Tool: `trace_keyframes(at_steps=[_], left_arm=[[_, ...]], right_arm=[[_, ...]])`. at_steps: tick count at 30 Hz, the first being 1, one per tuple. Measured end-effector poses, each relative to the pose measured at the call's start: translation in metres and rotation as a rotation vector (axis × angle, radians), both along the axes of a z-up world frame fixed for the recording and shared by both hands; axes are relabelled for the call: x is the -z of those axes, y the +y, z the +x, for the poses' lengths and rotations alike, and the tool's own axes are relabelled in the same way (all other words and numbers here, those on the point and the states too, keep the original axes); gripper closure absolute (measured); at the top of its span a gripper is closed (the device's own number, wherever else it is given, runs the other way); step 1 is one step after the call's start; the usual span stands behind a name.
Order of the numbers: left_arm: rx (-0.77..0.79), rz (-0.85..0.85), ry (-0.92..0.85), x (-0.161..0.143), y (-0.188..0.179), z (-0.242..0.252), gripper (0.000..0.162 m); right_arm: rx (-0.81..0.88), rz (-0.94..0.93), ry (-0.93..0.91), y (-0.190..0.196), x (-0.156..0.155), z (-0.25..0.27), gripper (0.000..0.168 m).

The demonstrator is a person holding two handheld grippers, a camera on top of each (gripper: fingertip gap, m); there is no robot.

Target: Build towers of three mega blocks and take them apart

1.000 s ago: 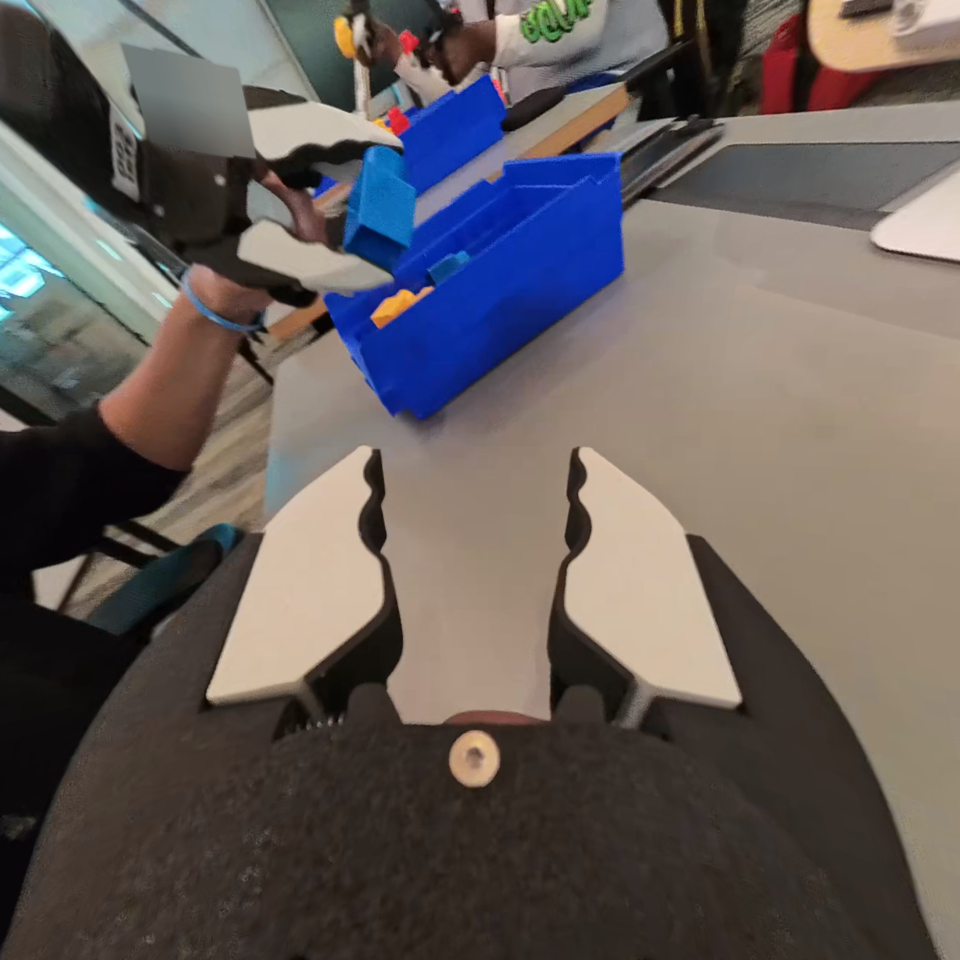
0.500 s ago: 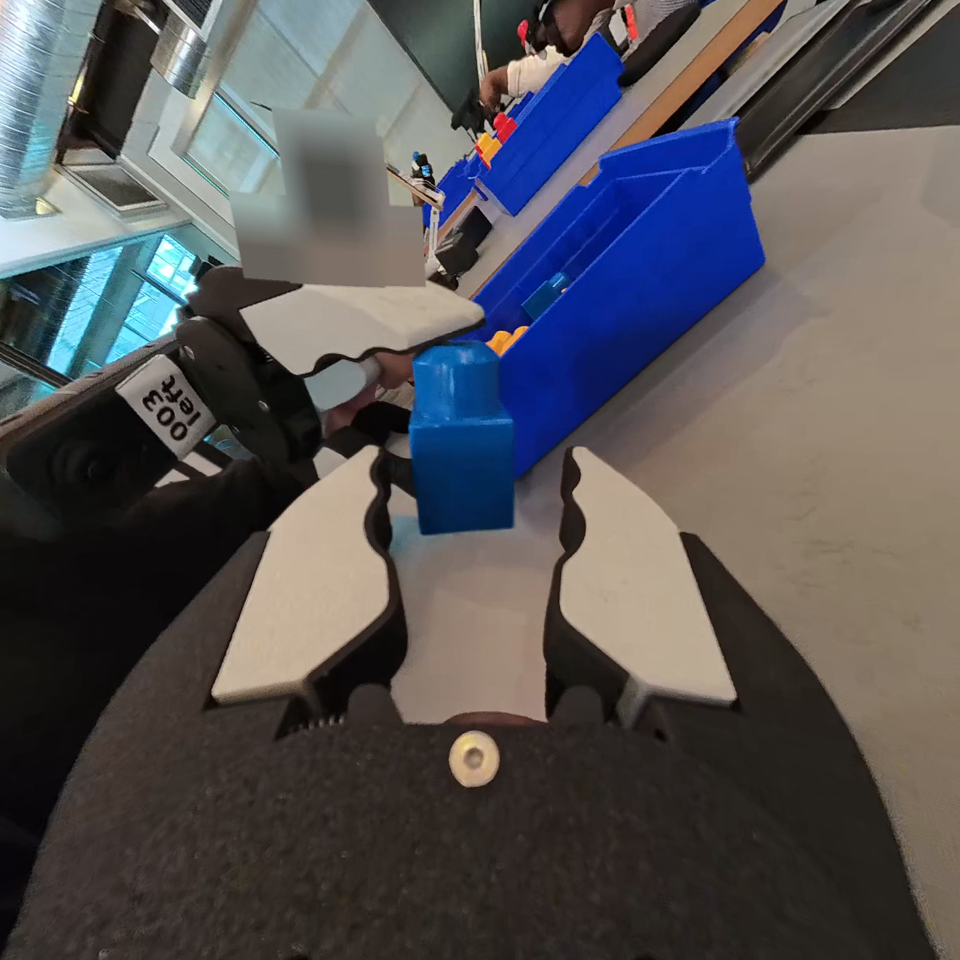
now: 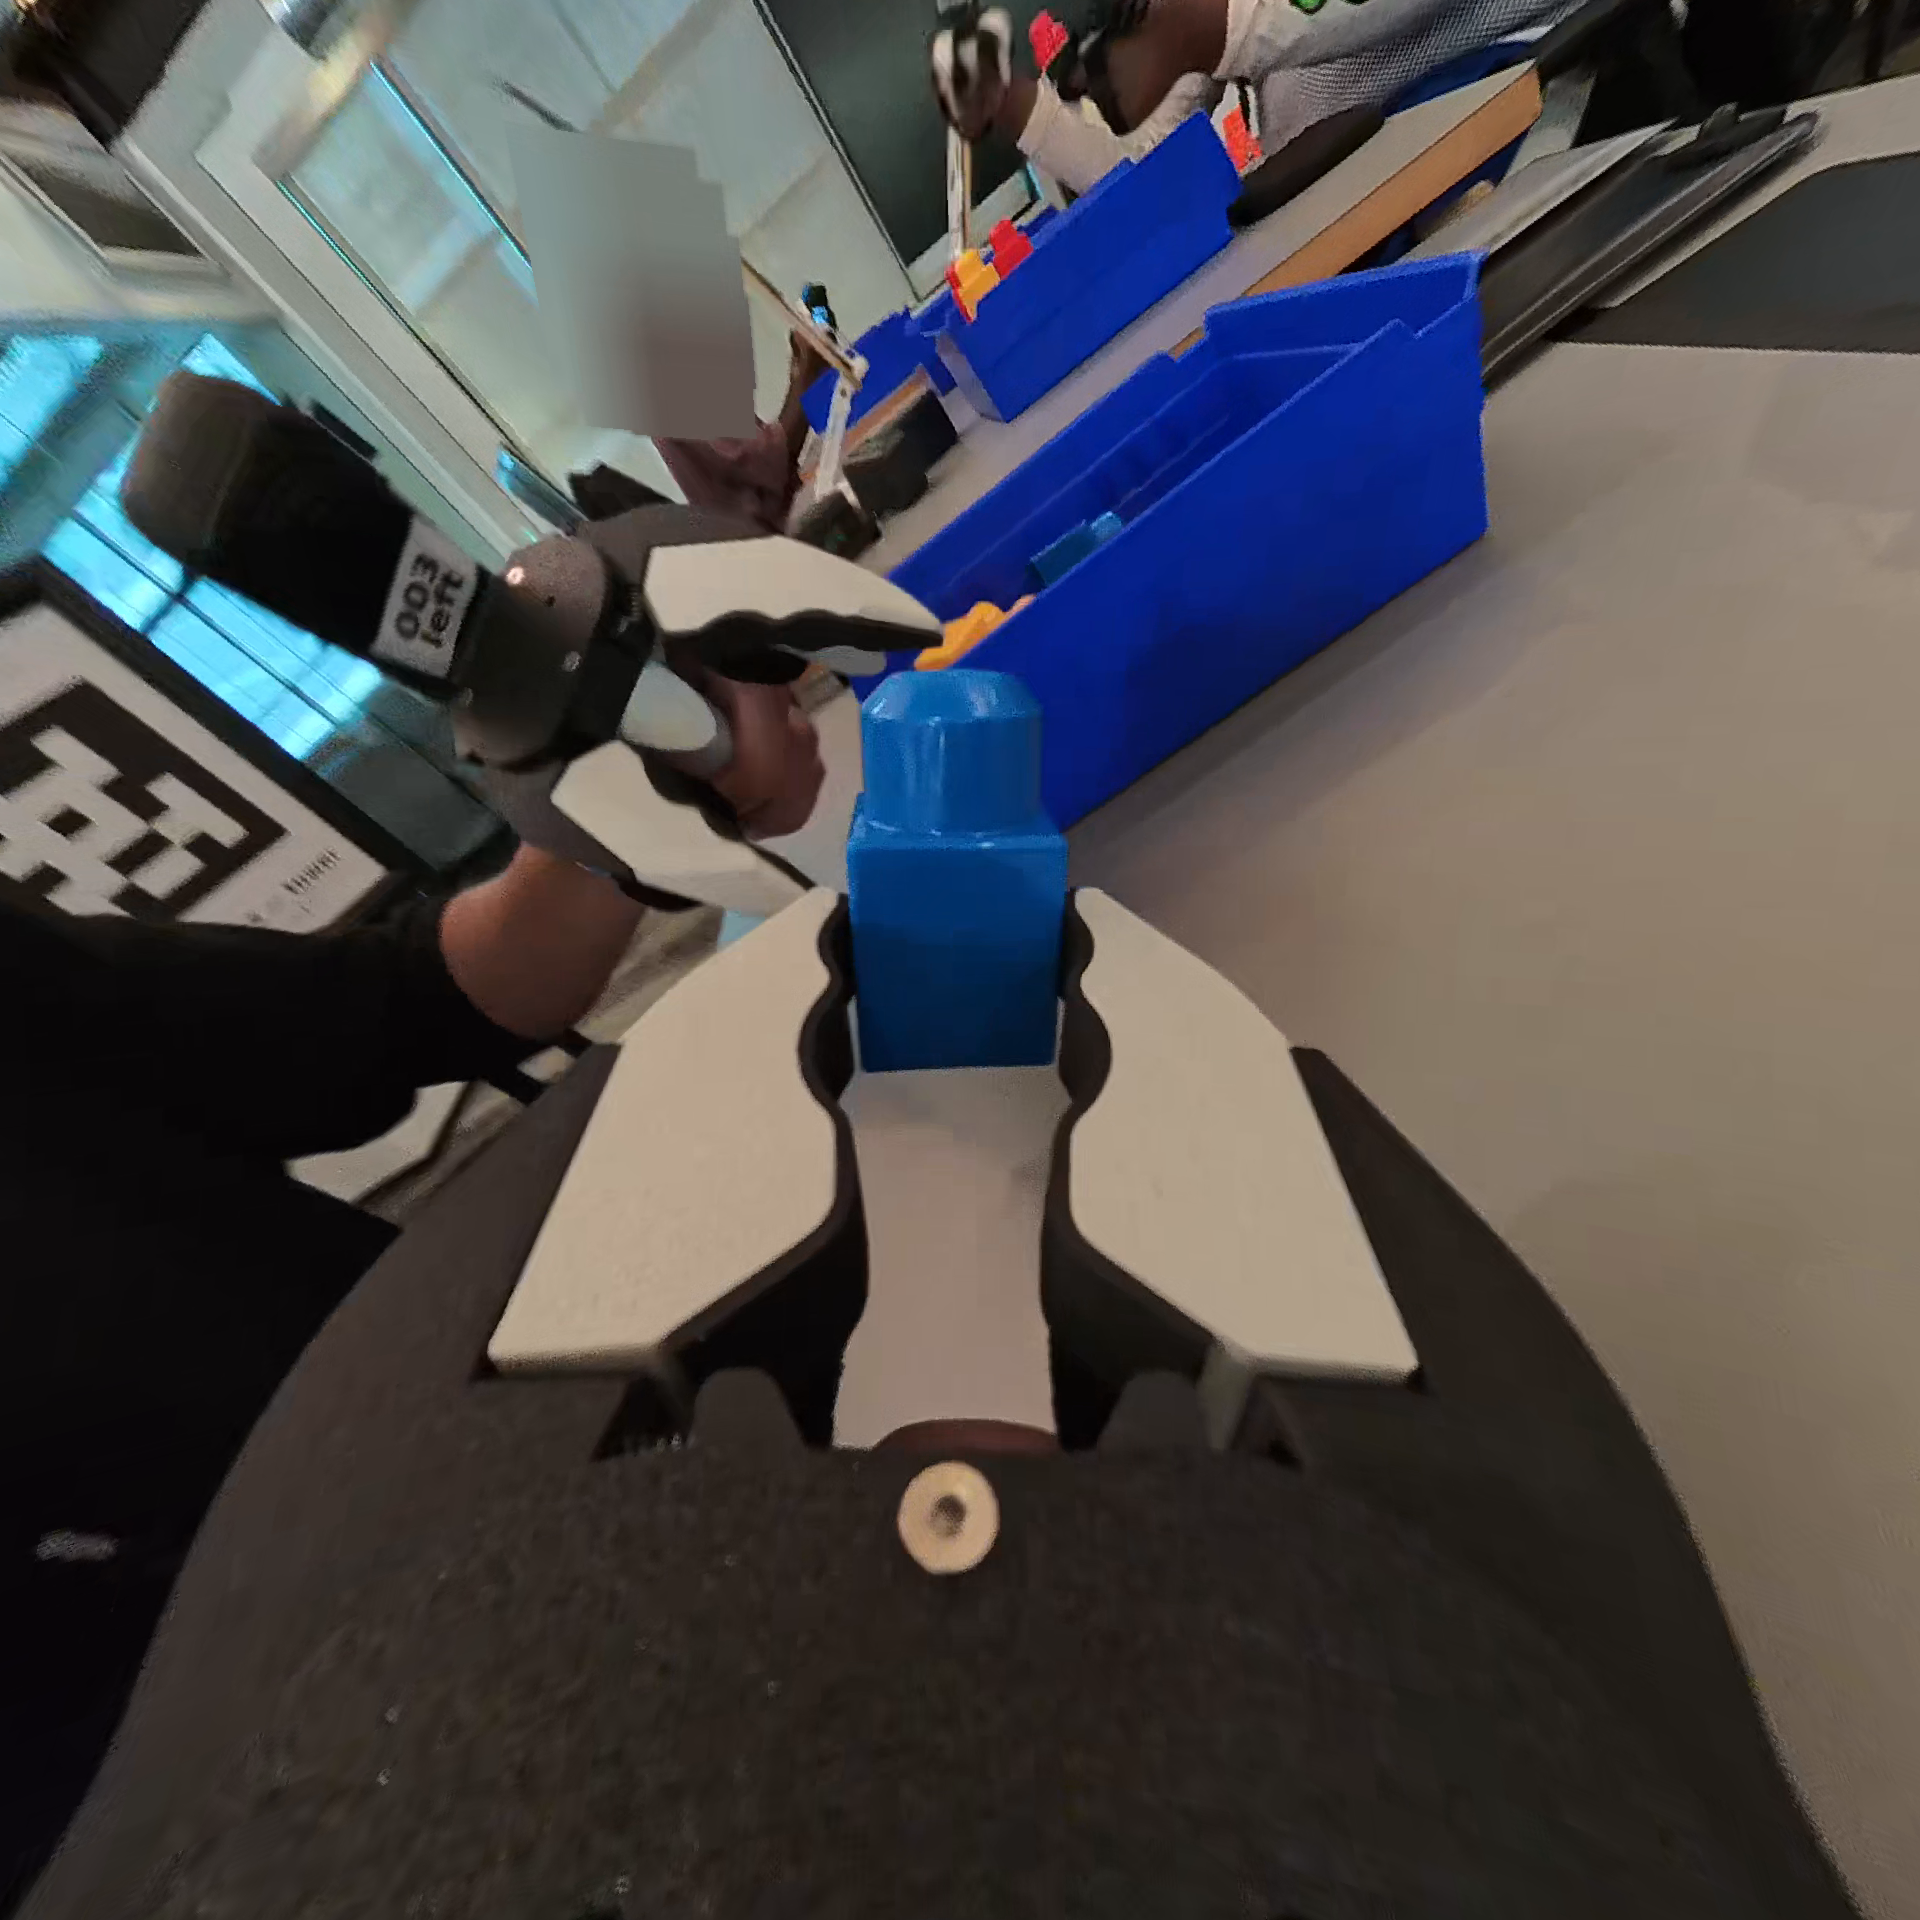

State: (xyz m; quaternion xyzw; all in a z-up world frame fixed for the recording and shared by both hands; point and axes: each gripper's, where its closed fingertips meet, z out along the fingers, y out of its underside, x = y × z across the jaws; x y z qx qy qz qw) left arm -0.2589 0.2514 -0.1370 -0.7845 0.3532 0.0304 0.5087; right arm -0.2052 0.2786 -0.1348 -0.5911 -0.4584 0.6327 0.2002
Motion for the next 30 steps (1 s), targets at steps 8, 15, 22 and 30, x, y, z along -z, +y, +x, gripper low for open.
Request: trace_keyframes(at_steps=[8,15,22,30], left_arm=[[-0.304,-0.164,-0.679,0.041,-0.083,-0.036,0.082],[-0.529,-0.158,-0.711,0.044,-0.123,-0.092,0.082],[-0.624,-0.189,-0.654,0.048,-0.126,-0.122,0.091],[-0.796,-0.444,-0.442,0.045,-0.075,-0.173,0.106]], right_arm=[[0.032,0.137,0.011,-0.031,0.020,0.043,0.132],[0.083,0.162,0.022,-0.040,0.039,0.057,0.132],[0.068,0.199,0.004,-0.040,0.045,0.055,0.132],[0.053,0.176,0.005,-0.043,0.045,0.053,0.132]])
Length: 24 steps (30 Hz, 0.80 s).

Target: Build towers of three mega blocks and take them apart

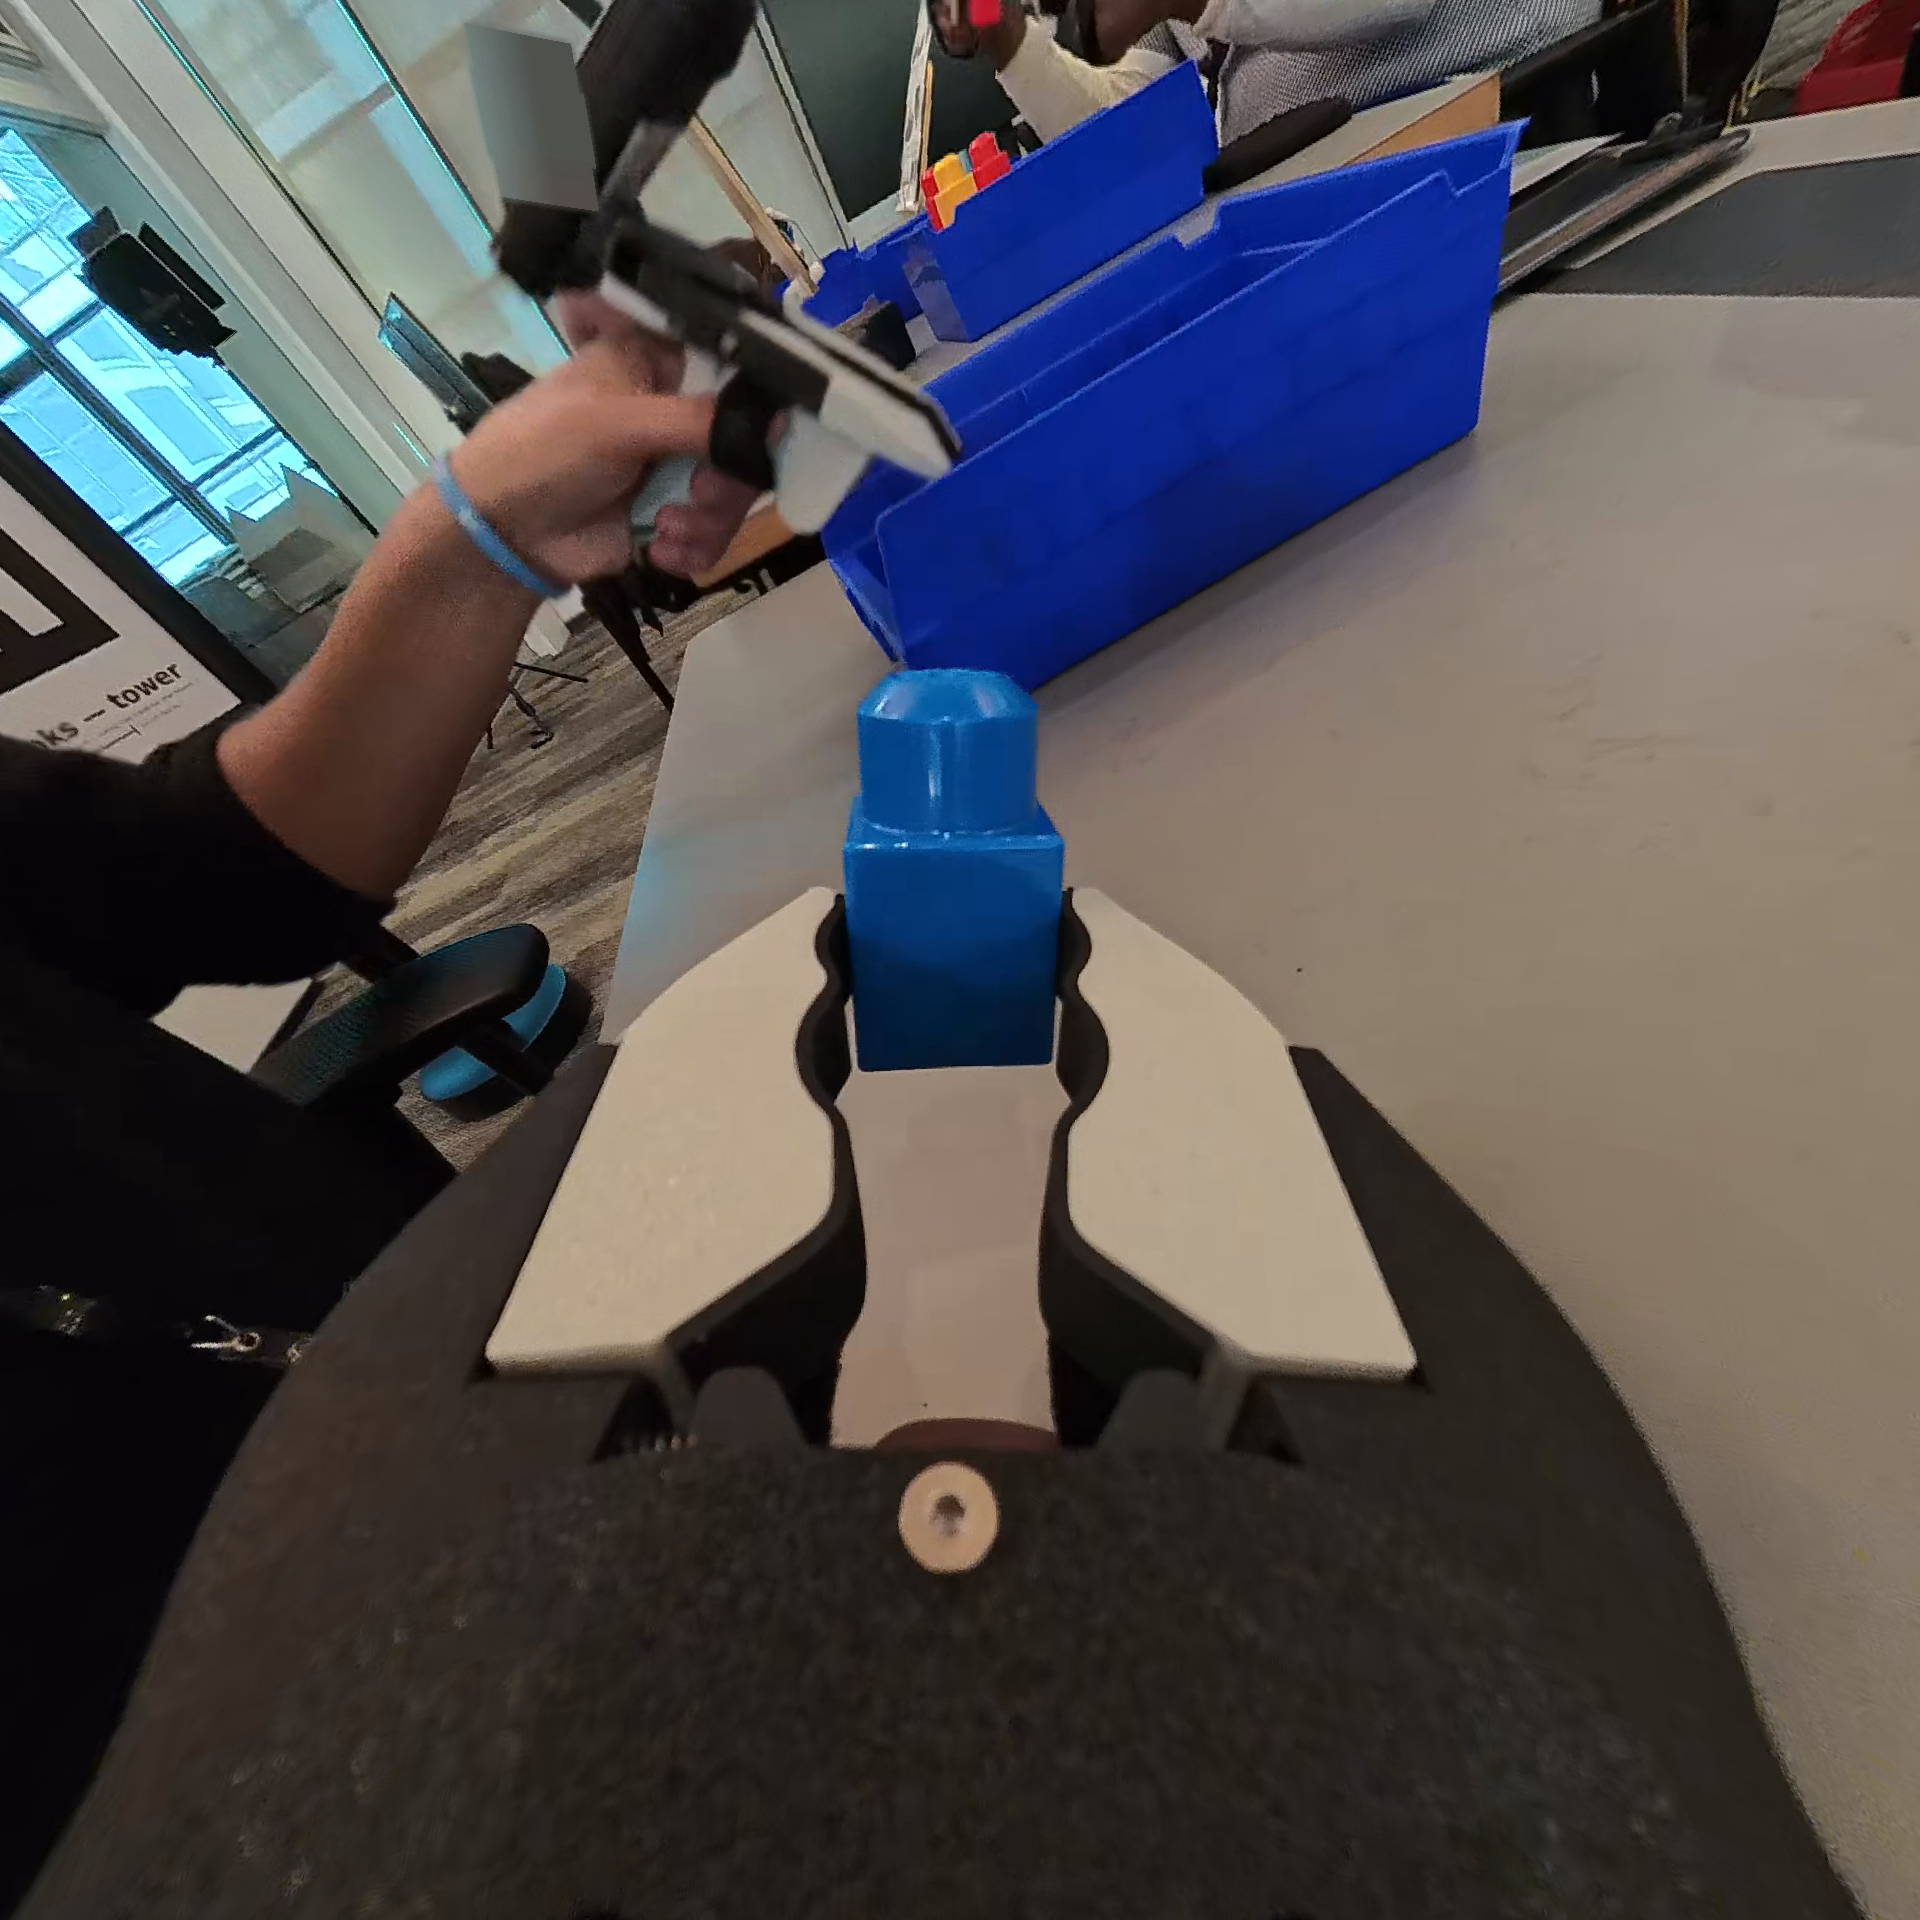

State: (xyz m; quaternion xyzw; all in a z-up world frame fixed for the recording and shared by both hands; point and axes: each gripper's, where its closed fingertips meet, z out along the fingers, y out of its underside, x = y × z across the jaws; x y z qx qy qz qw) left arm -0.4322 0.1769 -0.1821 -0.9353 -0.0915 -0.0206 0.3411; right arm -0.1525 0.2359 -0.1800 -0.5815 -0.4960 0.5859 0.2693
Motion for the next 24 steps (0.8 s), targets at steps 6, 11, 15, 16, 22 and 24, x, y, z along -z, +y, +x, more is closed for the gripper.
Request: trace_keyframes(at_steps=[6,11,15,16,22,24], left_arm=[[0.053,-0.203,0.066,-0.006,0.059,-0.021,0.108],[0.092,-0.371,-0.001,0.015,0.078,-0.027,0.116],[0.095,-0.472,-0.034,0.036,0.081,-0.031,0.120],[0.094,-0.491,-0.038,0.040,0.082,-0.032,0.120],[0.105,-0.581,-0.026,0.055,0.082,-0.039,0.123],[0.102,-0.572,0.004,0.055,0.082,-0.043,0.124]], right_arm=[[-0.011,0.009,-0.012,-0.004,0.002,0.002,0.132],[-0.021,0.008,-0.013,-0.005,0.001,0.003,0.132],[-0.033,0.007,-0.020,-0.008,0.002,0.002,0.132],[-0.037,0.004,-0.022,-0.009,0.003,0.002,0.132],[-0.060,-0.010,-0.030,-0.014,0.006,0.000,0.132],[-0.053,-0.002,-0.035,-0.012,0.007,0.000,0.132]])
